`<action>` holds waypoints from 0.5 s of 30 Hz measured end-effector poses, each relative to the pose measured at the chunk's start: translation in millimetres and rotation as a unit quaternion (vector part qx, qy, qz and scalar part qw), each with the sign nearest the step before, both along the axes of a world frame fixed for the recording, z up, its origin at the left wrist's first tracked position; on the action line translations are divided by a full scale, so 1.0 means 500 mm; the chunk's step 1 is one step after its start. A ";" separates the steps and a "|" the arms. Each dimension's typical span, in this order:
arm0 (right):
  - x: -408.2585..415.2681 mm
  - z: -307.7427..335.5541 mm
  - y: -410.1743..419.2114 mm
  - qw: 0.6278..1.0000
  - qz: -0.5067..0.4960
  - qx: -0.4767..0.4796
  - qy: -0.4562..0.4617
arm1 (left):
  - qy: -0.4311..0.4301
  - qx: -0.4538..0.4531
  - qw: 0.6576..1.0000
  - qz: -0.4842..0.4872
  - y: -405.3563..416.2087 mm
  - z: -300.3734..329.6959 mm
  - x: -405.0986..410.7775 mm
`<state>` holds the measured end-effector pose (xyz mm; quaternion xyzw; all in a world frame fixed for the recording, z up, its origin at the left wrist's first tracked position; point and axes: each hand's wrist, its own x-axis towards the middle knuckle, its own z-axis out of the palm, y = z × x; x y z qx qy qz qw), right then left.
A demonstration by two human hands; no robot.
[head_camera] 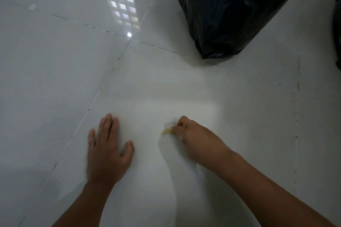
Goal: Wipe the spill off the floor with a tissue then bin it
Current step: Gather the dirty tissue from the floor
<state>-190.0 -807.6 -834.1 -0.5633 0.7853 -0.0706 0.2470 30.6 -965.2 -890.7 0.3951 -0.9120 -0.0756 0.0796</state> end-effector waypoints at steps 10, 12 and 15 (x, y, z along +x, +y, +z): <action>0.009 0.005 0.063 0.988 -0.121 -0.090 -0.027 | 0.007 0.008 1.000 -0.004 -0.001 0.004 0.001; -0.008 0.015 0.063 0.987 -0.130 -0.089 -0.030 | 0.010 0.012 1.000 -0.004 0.000 0.005 0.001; -0.050 0.043 0.059 0.978 -0.166 -0.124 -0.035 | 0.004 0.020 1.000 -0.005 -0.001 0.007 -0.001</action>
